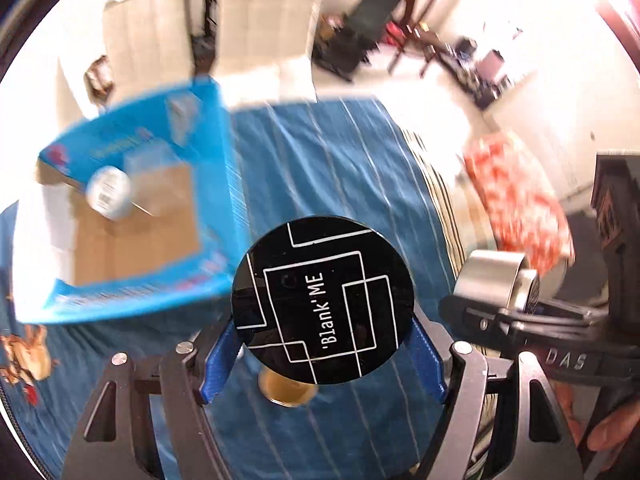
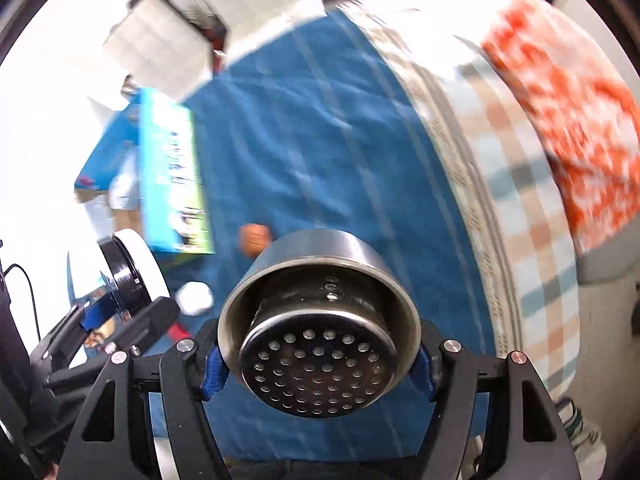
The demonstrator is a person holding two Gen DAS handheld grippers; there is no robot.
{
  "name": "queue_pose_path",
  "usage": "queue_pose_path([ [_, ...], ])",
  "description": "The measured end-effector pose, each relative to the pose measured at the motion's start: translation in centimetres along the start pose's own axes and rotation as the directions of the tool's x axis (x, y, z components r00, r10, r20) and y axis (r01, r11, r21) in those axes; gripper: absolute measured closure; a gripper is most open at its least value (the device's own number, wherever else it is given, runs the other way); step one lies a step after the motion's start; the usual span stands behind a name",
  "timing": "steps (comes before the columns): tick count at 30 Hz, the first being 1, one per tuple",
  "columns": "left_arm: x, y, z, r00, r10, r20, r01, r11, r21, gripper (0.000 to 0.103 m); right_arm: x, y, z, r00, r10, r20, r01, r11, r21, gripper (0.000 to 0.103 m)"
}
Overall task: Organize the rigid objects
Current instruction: 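Carry the silver tin with the right tool while the left carries the black tin to the box, then lower both tins into the box, open both tools and withdraw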
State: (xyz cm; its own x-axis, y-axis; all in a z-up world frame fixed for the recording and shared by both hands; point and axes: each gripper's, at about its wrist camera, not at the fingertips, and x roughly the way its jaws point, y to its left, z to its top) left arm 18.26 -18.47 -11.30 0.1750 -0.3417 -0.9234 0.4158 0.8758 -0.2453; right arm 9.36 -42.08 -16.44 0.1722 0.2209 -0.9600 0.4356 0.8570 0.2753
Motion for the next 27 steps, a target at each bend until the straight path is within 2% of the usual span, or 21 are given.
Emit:
queue_pose_path([
  [5,-4.3,6.6,1.9,0.993,0.073,0.096,-0.067,0.995,-0.069,0.03,-1.1,8.5,1.8,0.998,0.061,0.03,-0.058,0.994,-0.091,0.031],
  [8,-5.5,11.6,2.6,0.985,0.129,0.114,-0.116,0.986,-0.119,0.03,0.2,14.0,3.0,0.995,0.101,0.023,-0.098,0.988,-0.12,0.031],
  [13,-3.5,20.0,4.1,0.976,0.214,0.047,-0.203,0.964,-0.169,0.03,3.4,21.7,4.9,0.993,0.118,0.004,-0.117,0.983,-0.14,0.03],
  [17,0.7,25.4,5.2,0.961,0.272,-0.046,-0.276,0.944,-0.179,0.03,8.1,26.6,6.5,0.998,0.065,-0.026,-0.069,0.987,-0.148,0.03],
  [21,6.0,27.9,6.6,0.926,0.353,-0.131,-0.368,0.923,-0.116,0.03,13.1,29.0,7.6,0.998,-0.006,-0.059,-0.003,0.989,-0.145,0.03],
  [24,9.6,28.3,7.4,0.899,0.397,-0.184,-0.411,0.911,-0.043,0.03,16.5,29.8,8.0,0.994,-0.067,-0.082,0.054,0.987,-0.154,0.03],
  [26,11.4,28.2,7.8,0.873,0.439,-0.211,-0.447,0.895,0.011,0.03,18.1,30.3,8.2,0.99,-0.103,-0.092,0.087,0.983,-0.163,0.03],
  [27,12.2,28.3,7.9,0.868,0.445,-0.22,-0.451,0.892,0.027,0.03,18.7,30.4,8.3,0.988,-0.121,-0.097,0.104,0.981,-0.162,0.03],
])
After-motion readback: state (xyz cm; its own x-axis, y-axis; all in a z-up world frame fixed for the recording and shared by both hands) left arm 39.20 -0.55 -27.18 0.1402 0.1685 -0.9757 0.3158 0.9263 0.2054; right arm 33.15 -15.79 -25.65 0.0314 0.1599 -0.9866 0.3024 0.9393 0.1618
